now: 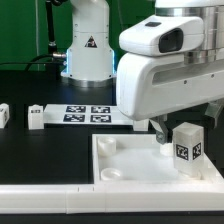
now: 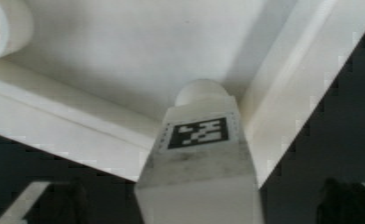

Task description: Assemble square table

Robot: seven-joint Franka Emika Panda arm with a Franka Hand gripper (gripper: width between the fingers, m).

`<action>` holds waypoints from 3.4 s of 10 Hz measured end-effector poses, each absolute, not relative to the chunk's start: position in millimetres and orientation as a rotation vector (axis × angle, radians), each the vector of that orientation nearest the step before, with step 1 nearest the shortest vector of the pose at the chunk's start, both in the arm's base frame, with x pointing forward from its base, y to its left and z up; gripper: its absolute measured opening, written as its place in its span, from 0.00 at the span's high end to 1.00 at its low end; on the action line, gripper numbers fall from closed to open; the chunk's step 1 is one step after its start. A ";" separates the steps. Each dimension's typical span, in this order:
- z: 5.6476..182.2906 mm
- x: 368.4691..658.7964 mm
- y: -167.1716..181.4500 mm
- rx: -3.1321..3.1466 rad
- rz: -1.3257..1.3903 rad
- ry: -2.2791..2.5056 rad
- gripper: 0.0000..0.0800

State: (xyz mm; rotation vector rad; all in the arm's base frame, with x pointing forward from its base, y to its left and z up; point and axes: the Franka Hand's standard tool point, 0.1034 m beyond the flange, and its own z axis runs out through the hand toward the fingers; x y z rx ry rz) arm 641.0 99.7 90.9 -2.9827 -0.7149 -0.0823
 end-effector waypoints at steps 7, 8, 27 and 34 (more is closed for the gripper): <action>90.4 640.7 101.6 -3.011 -0.094 -0.512 0.64; 90.4 640.2 101.9 -3.027 -0.093 -0.360 0.64; 86.9 634.6 107.7 -2.964 -0.041 0.552 0.19; 86.8 636.3 103.8 -3.012 -0.106 -0.675 0.19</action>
Offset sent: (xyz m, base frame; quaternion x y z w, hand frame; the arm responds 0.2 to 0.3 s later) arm 0.0000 0.0000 0.0000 0.0000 0.0000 0.0000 1.0000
